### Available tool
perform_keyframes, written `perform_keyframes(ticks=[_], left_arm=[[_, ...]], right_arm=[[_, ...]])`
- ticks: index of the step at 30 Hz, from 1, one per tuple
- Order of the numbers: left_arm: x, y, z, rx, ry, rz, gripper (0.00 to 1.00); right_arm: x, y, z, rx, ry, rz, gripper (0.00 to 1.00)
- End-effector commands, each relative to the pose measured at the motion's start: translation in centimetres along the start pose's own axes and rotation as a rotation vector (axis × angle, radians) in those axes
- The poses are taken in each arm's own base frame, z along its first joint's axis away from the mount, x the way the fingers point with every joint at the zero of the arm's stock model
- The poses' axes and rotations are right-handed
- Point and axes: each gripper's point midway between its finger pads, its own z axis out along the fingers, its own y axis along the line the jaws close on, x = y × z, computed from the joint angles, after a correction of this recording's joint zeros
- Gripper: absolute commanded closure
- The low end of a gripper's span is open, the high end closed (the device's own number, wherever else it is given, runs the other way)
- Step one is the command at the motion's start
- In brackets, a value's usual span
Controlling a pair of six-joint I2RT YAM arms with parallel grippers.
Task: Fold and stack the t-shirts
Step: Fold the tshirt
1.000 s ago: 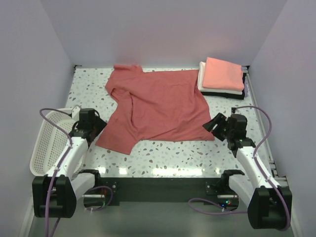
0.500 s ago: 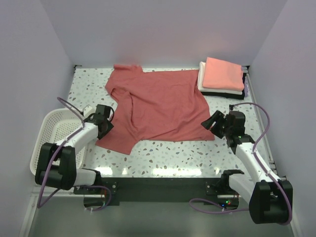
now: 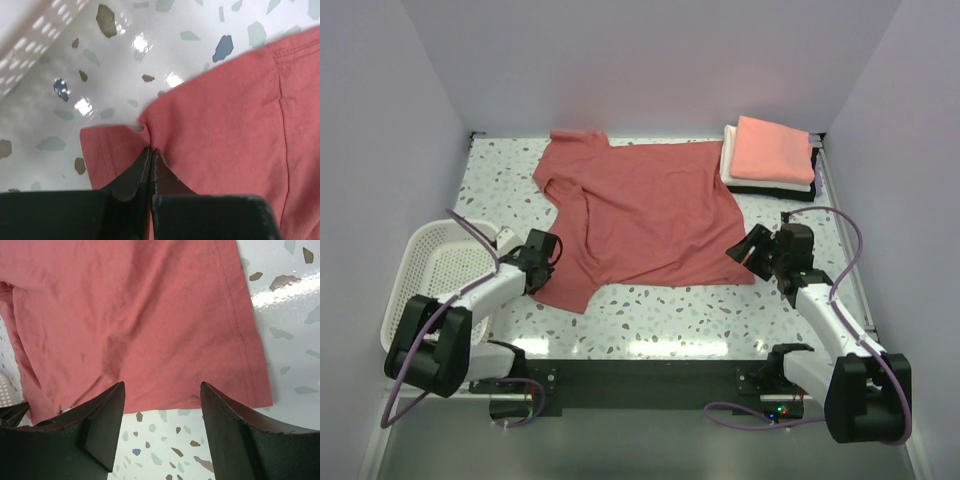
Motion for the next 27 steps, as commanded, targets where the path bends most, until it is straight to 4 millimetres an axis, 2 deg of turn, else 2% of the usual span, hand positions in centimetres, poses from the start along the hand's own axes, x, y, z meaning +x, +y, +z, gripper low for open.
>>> perform_keyframes(ticks=[1,9,13,21,25,27], left_arm=[[2.4,1.5,-0.7,0.003,0.061,-0.023,1.0],[3.6,3.4,-3.8,0.091,0.098,-0.141,1.0],[3.4,3.8,-5.7,0.163,0.109,-0.191,1.0],[3.5,3.7,-8.4,0.282,0.151,-0.224,1.0],[2.8,3.0,-10.1,0.34,0.159,-0.236,1.0],[1.9,2.8,-11.2,0.369,0.145,-0.242,1.0]], right_arm=[[-2.2,1.9,0.0,-0.056,-0.056,-0.045,0.35],[-1.5,1.1,0.6,-0.031,-0.029,-0.038,0.35],[-1.1,0.7,0.9,-0.02,-0.015,-0.038,0.35],[0.4,-1.5,1.4,0.066,0.023,-0.021,0.35],[1.3,-3.0,1.5,0.132,0.056,-0.006,0.35],[1.6,-3.8,1.5,0.167,0.062,-0.002,0.4]])
